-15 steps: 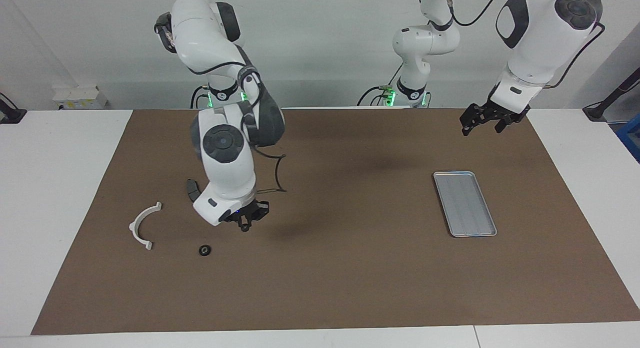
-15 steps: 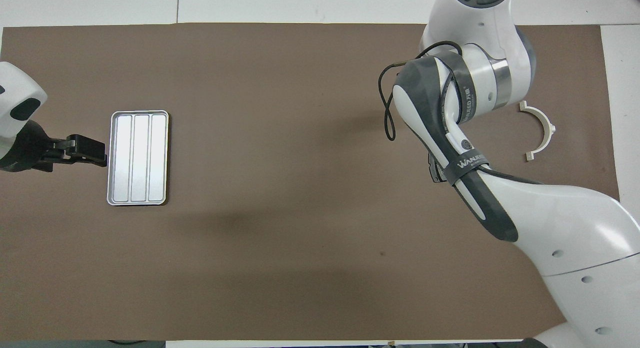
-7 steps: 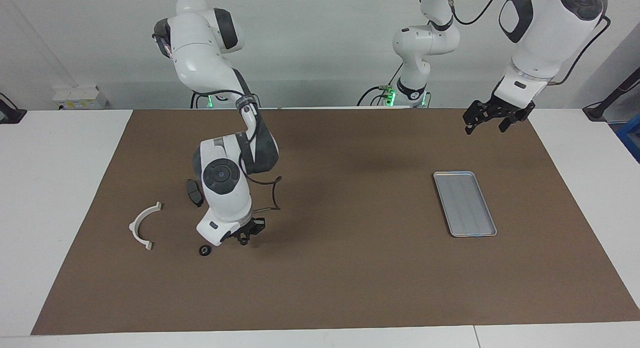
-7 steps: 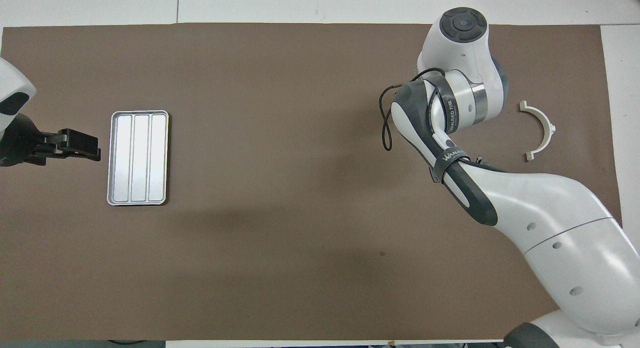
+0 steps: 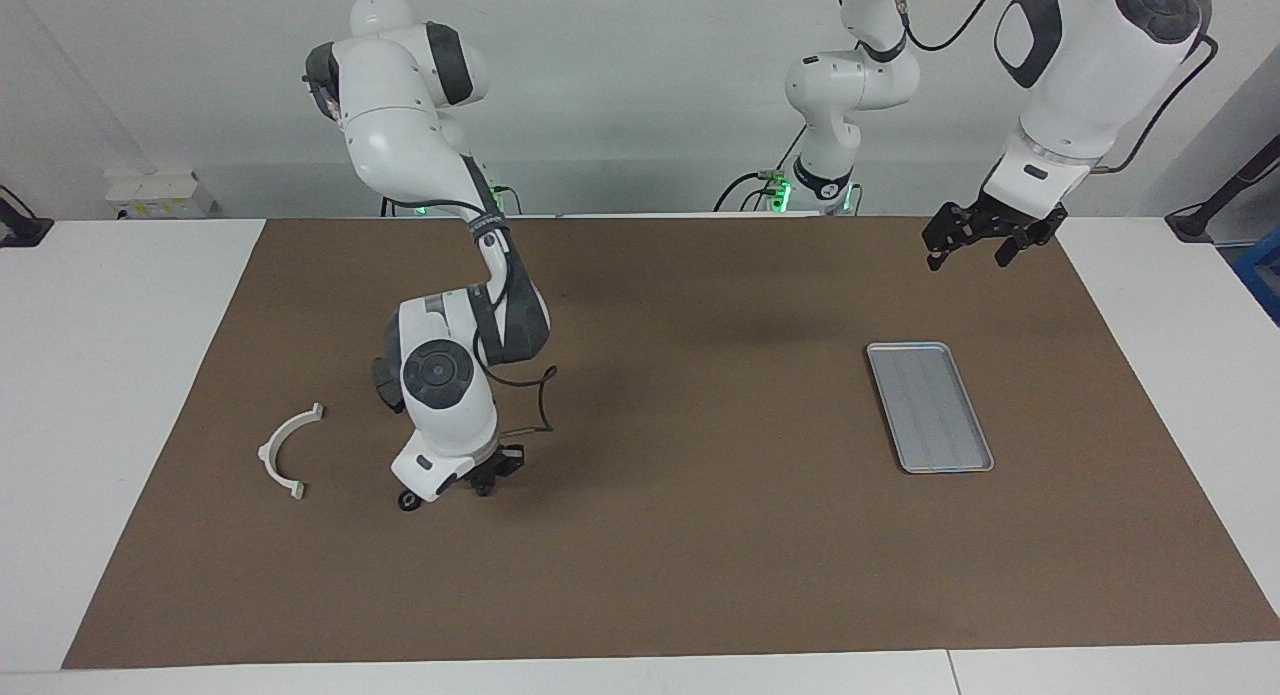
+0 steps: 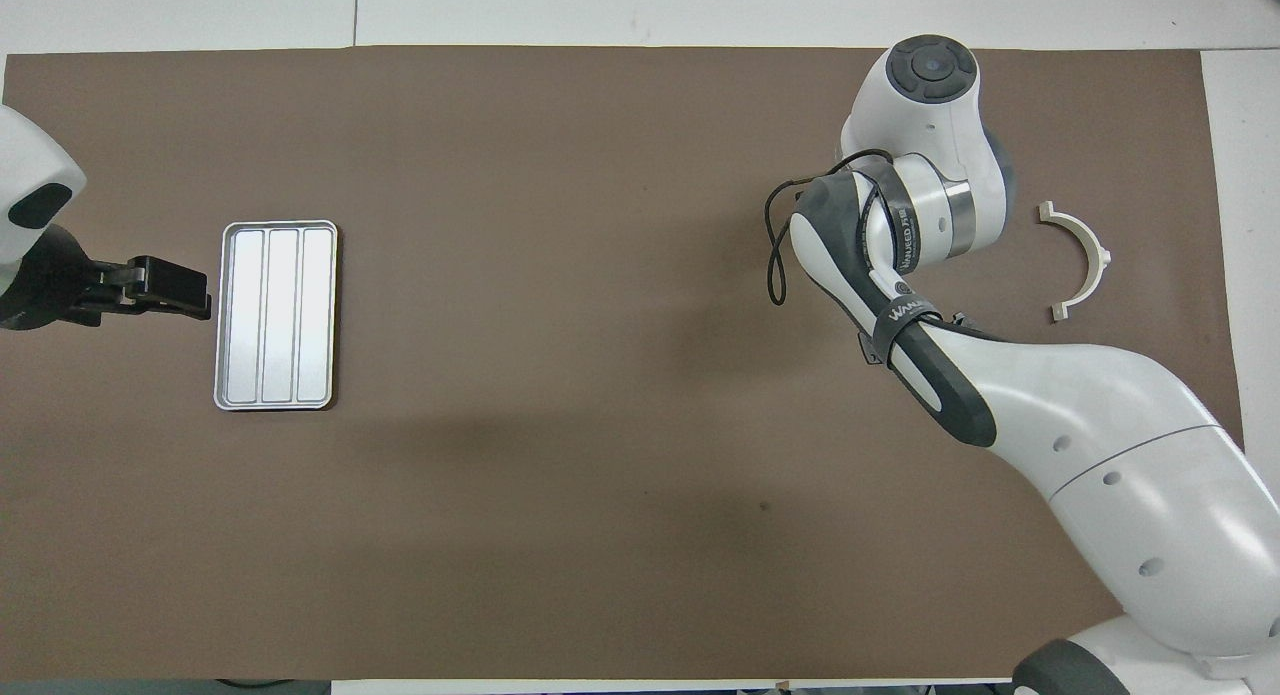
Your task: Place bearing gear from tray to pile
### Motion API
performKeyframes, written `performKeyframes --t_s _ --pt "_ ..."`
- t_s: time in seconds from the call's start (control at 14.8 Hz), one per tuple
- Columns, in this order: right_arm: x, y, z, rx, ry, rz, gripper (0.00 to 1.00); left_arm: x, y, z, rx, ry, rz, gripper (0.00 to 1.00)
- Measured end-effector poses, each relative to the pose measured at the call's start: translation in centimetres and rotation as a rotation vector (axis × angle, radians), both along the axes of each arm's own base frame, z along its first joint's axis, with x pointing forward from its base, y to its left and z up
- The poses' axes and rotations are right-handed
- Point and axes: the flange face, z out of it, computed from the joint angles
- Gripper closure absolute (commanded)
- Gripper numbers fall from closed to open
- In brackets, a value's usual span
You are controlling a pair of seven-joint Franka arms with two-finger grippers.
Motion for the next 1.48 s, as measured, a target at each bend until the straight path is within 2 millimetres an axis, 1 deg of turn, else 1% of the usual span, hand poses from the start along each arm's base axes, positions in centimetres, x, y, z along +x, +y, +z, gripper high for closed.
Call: performKeyframes --t_s 0.2,0.4,0.67,1.01,1.15,1.28,1.41,1.48 --pt "-0.1 0.3 -0.1 0.0 -0.001 -0.011 0.0 0.0 0.3 0.0 0.0 0.0 0.005 0.0" --pt "-0.1 0.7 -0.1 0.003 -0.015 -0.025 0.0 0.0 0.1 0.0 0.0 0.0 0.002 0.0" --pt "0.2 0.0 -0.1 0.004 -0.024 -0.035 0.0 0.0 0.1 0.0 0.0 0.0 0.0 0.0" --pt "0.7 -1.0 0.6 0.011 -0.055 -0.032 0.0 0.0 0.1 0.0 0.0 0.0 0.0 0.0" --pt "1.0 -2.1 1.6 0.011 -0.068 -0.031 0.0 0.0 0.1 0.0 0.0 0.0 0.0 0.0" --pt "1.3 -3.9 3.4 0.014 -0.088 -0.015 0.0 0.0 0.1 0.0 0.0 0.0 0.0 0.0" --pt "1.1 -5.6 6.4 0.012 -0.097 0.005 0.0 0.0 0.1 0.0 0.0 0.0 0.0 0.0" --pt "0.7 -6.4 8.2 0.009 -0.093 0.01 0.0 0.0 0.1 0.0 0.0 0.0 0.0 0.0"
